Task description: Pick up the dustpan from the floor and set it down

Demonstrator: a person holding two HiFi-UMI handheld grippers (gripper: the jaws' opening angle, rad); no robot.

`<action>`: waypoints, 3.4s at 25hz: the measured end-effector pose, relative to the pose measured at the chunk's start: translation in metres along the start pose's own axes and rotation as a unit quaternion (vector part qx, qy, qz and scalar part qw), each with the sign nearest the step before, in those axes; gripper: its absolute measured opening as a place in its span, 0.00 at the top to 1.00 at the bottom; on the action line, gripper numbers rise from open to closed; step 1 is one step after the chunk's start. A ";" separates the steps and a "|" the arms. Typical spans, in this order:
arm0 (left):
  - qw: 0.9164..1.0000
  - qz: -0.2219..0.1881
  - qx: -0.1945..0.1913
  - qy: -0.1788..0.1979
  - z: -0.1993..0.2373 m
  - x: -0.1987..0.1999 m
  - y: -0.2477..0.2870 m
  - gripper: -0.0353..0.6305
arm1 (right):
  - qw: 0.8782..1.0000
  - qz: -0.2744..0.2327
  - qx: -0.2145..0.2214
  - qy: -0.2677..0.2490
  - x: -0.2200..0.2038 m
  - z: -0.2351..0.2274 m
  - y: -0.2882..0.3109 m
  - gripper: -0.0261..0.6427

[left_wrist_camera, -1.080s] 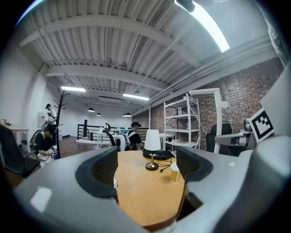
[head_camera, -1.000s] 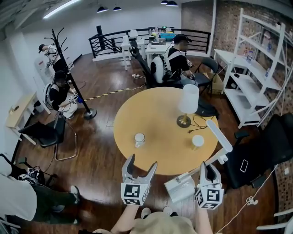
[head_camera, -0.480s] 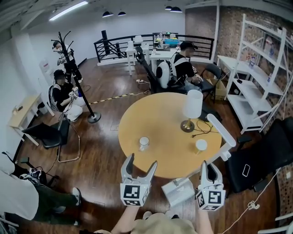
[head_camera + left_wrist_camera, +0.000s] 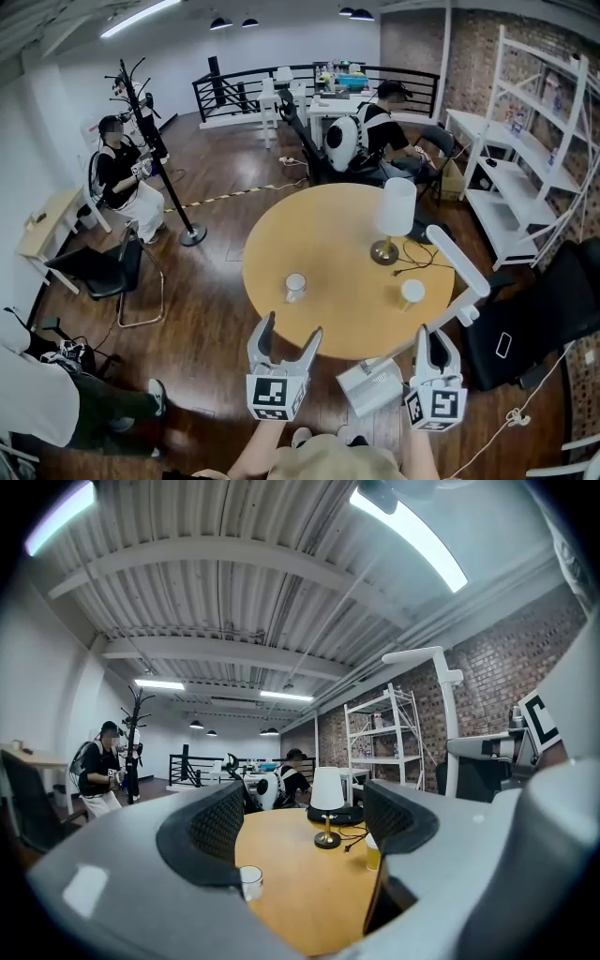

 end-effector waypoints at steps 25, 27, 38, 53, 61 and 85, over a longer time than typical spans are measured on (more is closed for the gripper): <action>0.999 0.038 -0.005 0.004 -0.009 -0.031 0.005 0.36 | 0.991 0.127 -0.049 0.000 -0.131 -0.030 -0.034 0.85; 0.999 0.042 -0.007 0.006 -0.010 -0.033 0.008 0.36 | 0.988 0.144 -0.053 0.003 -0.151 -0.033 -0.035 0.85; 0.997 0.074 0.003 0.013 -0.002 -0.054 0.017 0.36 | 0.963 0.258 -0.068 0.026 -0.293 -0.054 -0.030 0.85; 0.992 0.116 0.029 0.037 0.011 -0.071 0.019 0.36 | 0.894 0.442 -0.063 0.050 -0.465 -0.064 -0.028 0.84; 0.989 0.135 0.032 0.041 0.008 -0.081 0.020 0.36 | 0.869 0.486 -0.044 0.079 -0.499 -0.062 -0.019 0.84; 0.990 0.137 0.004 0.027 -0.007 -0.091 0.029 0.36 | 0.901 0.415 -0.019 0.122 -0.457 -0.062 -0.026 0.59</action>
Point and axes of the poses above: the fingertips, and each gripper's own axes: y forward along the fingers, z to its left, x out of its top, the point moved 3 cm from there along -y, backward along the fingers, and after that the axes turned 2 degrees about x, right-handed, at the moved point
